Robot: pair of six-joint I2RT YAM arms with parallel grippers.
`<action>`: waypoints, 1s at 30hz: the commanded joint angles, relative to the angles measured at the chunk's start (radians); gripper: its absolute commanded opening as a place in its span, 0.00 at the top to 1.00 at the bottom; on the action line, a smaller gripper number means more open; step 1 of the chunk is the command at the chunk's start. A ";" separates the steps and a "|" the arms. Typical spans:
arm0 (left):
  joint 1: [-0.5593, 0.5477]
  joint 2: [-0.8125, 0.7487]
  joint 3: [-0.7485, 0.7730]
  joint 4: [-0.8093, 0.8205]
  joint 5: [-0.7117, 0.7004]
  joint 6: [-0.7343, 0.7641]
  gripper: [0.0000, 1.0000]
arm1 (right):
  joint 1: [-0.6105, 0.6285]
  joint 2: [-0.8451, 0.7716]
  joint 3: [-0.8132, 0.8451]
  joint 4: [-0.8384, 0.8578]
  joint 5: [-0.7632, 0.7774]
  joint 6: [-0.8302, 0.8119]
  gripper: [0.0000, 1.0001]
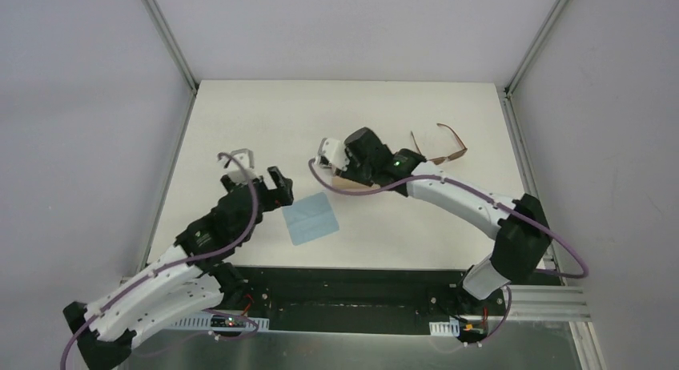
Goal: Organize the sunglasses
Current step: Place the sunglasses case at the center of the board, then fold the glasses cleaning cloth at the center of the board.
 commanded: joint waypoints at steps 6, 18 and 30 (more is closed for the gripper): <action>0.042 0.585 0.275 -0.249 0.192 0.144 0.23 | -0.332 -0.201 -0.165 0.060 -0.612 0.201 0.62; 0.397 0.777 0.221 -0.131 0.607 0.221 0.44 | -0.405 -0.322 -0.379 0.249 -0.752 0.247 0.62; 0.497 0.875 0.191 -0.065 0.697 0.251 0.61 | -0.405 -0.307 -0.394 0.236 -0.761 0.217 0.62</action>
